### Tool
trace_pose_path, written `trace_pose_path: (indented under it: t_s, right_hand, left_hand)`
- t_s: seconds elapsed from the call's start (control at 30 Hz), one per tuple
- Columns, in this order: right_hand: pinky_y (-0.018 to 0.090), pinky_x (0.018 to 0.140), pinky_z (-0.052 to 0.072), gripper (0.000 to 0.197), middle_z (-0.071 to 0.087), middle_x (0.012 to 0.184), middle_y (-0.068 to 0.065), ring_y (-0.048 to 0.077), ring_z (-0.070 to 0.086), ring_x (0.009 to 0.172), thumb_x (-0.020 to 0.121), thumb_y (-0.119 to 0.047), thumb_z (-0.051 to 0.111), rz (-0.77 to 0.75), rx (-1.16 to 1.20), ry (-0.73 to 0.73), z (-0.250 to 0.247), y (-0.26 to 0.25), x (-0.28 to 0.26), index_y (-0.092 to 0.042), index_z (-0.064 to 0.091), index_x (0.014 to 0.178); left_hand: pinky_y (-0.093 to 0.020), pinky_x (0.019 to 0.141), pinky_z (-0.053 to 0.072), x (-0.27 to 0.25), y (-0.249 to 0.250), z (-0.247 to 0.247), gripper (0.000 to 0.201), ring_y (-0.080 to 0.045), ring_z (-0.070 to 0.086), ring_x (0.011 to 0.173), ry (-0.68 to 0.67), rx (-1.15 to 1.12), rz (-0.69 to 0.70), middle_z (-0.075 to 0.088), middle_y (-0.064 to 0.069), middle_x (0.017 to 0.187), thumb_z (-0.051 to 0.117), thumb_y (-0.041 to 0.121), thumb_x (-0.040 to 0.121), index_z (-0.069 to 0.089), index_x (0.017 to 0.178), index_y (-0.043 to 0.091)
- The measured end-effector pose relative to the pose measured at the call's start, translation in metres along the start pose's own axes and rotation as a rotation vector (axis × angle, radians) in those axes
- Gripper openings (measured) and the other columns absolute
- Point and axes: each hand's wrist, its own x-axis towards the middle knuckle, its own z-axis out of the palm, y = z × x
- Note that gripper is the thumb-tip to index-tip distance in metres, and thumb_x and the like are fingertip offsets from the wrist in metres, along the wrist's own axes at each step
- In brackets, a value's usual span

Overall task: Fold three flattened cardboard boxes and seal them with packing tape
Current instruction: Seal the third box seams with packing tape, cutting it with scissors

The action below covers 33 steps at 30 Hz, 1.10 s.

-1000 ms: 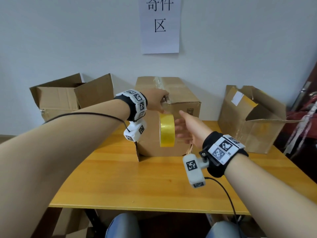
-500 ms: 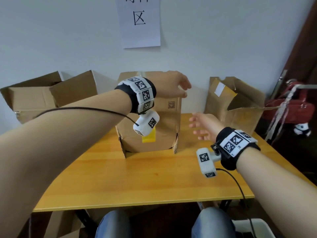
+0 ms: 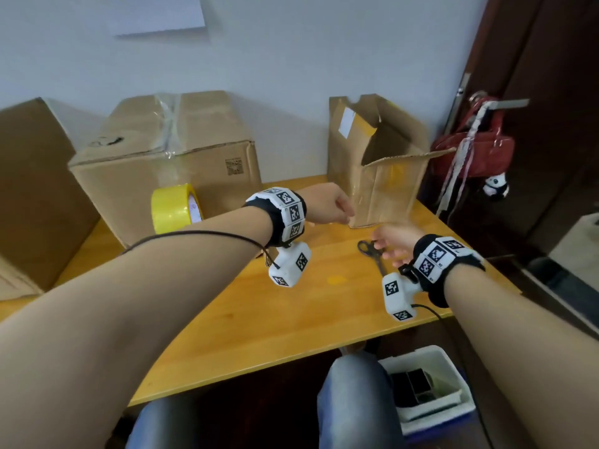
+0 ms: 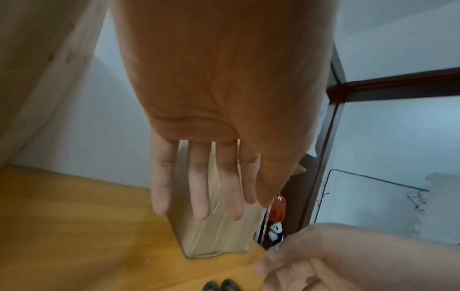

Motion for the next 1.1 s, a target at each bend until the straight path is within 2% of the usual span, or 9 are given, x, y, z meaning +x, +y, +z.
trace_pose_path:
  t_s: [0.13,0.3,0.43,0.6,0.7,0.77,0.9,0.97,1.1]
  right_hand:
    - [0.026,0.051,0.042,0.021,0.066,0.089,0.009,0.021,0.052,0.059,0.096,-0.020,0.058,0.009,-0.113,0.038,0.004,0.011,0.031,-0.002,0.065,0.106]
    - [0.034,0.067,0.050,0.030,0.069,0.085,0.013,0.025,0.056,0.066,0.095,-0.025,0.064,0.020,-0.183,0.085,0.012,0.018,0.068,0.003,0.068,0.105]
    - [0.032,0.056,0.044,0.045,0.062,0.075,0.009,0.024,0.056,0.063,0.084,-0.041,0.078,0.053,-0.277,0.136,0.018,0.028,0.085,-0.001,0.062,0.094]
    - [0.028,0.051,0.034,0.044,0.053,0.062,0.006,0.022,0.049,0.055,0.078,-0.038,0.081,0.004,-0.431,0.173,0.028,0.026,0.078,-0.009,0.049,0.066]
    - [0.027,0.048,0.028,0.046,0.043,0.051,0.003,0.022,0.038,0.048,0.077,-0.039,0.079,-0.093,-0.192,0.201,0.031,0.020,0.066,-0.012,0.046,0.059]
    - [0.026,0.046,0.038,0.036,0.049,0.050,0.002,0.021,0.044,0.048,0.080,-0.038,0.075,-0.164,0.131,0.214,0.029,0.004,0.048,-0.012,0.056,0.064]
    - [0.032,0.050,0.057,0.025,0.066,0.057,0.006,0.021,0.063,0.049,0.087,-0.032,0.069,-0.291,0.600,0.249,0.024,-0.043,0.000,-0.009,0.068,0.077]
    - [0.029,0.044,0.051,0.025,0.065,0.054,0.004,0.019,0.060,0.046,0.089,-0.030,0.065,-0.342,0.707,0.231,0.026,-0.065,-0.021,-0.008,0.067,0.079]
    - [0.025,0.042,0.027,0.022,0.052,0.053,-0.001,0.017,0.040,0.043,0.082,-0.032,0.066,-0.401,0.710,0.240,0.027,-0.094,-0.053,-0.015,0.059,0.070]
  left_hand:
    - [-0.026,0.065,0.056,0.020,-0.012,0.017,0.016,-0.013,0.068,0.099,-0.069,-0.056,-0.050,0.066,0.015,0.092,0.063,0.025,0.093,0.070,0.108,0.030]
    - [-0.029,0.071,0.060,0.036,-0.025,0.031,0.024,-0.009,0.068,0.099,-0.127,-0.077,-0.069,0.071,0.007,0.108,0.060,0.022,0.095,0.070,0.117,0.025]
    - [-0.023,0.059,0.051,0.044,-0.028,0.039,0.022,-0.013,0.068,0.099,-0.152,-0.092,-0.079,0.072,0.003,0.105,0.060,0.021,0.096,0.069,0.115,0.025]
    - [-0.022,0.060,0.050,0.044,-0.030,0.038,0.026,-0.013,0.067,0.102,-0.164,-0.106,-0.081,0.071,0.002,0.112,0.059,0.019,0.097,0.067,0.121,0.022]
    - [-0.033,0.068,0.059,0.037,-0.025,0.033,0.025,-0.019,0.066,0.101,-0.105,-0.078,-0.085,0.069,0.002,0.107,0.061,0.025,0.096,0.066,0.120,0.021]
    - [-0.039,0.073,0.063,0.029,-0.019,0.028,0.031,-0.023,0.066,0.098,-0.044,-0.059,-0.103,0.067,0.000,0.104,0.067,0.036,0.091,0.061,0.118,0.021]
    - [-0.032,0.062,0.061,0.005,-0.006,0.011,0.041,-0.013,0.063,0.082,0.060,-0.013,-0.080,0.064,0.005,0.095,0.071,0.050,0.083,0.058,0.110,0.023]
    - [-0.030,0.060,0.054,-0.009,0.002,-0.001,0.030,-0.013,0.061,0.070,0.143,0.014,-0.014,0.067,0.002,0.084,0.069,0.043,0.088,0.064,0.097,0.015]
    - [-0.030,0.067,0.054,-0.040,0.011,-0.024,0.016,-0.019,0.073,0.079,0.261,-0.064,0.045,0.076,-0.002,0.084,0.062,0.021,0.096,0.067,0.086,0.009]
